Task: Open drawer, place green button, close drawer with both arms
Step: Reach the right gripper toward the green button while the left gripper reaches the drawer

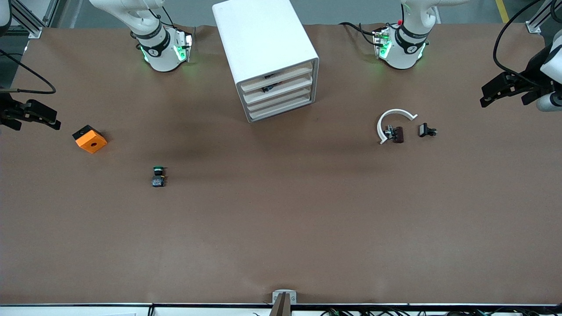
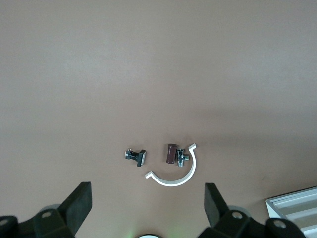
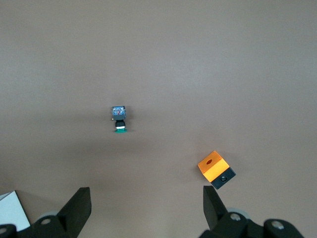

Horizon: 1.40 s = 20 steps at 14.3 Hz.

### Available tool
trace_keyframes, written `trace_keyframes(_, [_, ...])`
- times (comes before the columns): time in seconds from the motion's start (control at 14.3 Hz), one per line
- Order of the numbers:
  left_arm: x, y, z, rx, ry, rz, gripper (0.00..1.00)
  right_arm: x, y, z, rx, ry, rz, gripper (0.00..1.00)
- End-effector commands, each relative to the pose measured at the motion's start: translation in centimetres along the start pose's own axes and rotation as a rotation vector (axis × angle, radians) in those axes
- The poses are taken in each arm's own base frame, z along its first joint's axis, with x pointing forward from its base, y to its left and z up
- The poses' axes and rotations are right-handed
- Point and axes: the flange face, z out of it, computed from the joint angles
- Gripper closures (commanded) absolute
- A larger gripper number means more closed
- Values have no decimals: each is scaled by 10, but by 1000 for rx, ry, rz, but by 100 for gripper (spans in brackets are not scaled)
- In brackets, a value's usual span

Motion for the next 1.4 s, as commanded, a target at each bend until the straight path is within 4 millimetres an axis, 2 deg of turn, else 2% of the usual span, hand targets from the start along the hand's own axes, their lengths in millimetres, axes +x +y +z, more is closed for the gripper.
trace_keyframes(0.0, [-1, -2, -3, 17, -4, 20, 0, 2, 0, -7, -10, 13, -12, 0])
trace_keyframes(0.21, [0, -5, -3, 17, -2, 15, 0, 3, -2, -6, -2, 12, -14, 0])
trace_keyframes(0.28, [4, -4, 3, 15, -13, 12, 0, 5, -2, 0, -3, -2, -14, 0])
trace_keyframes(0.42, [26, 2, 43, 18, -88, 15, 0, 10, -5, 13, 0, -32, -17, 0])
trace_keyframes(0.63, [63, 13, 132, 15, -237, 26, 0, 29, -25, 43, -15, -57, -56, 0])
trace_keyframes(0.7, [73, 20, 156, 7, -264, 31, 0, 35, -33, 53, -17, -50, -71, 0])
trace_keyframes(0.84, [88, 47, 195, 2, -275, 4, 0, 46, -44, 84, -18, -39, -90, 0])
trace_keyframes(1.05, [94, 95, 266, 15, -374, -204, 0, 57, -59, 141, -21, -5, -116, 0])
trace_keyframes(1.12, [95, 117, 283, 33, -378, -239, 0, 58, -61, 165, -22, 8, -120, 0])
trace_keyframes(1.33, [89, 189, 328, 104, -389, -405, 0, 63, -70, 220, -22, 25, -135, 0])
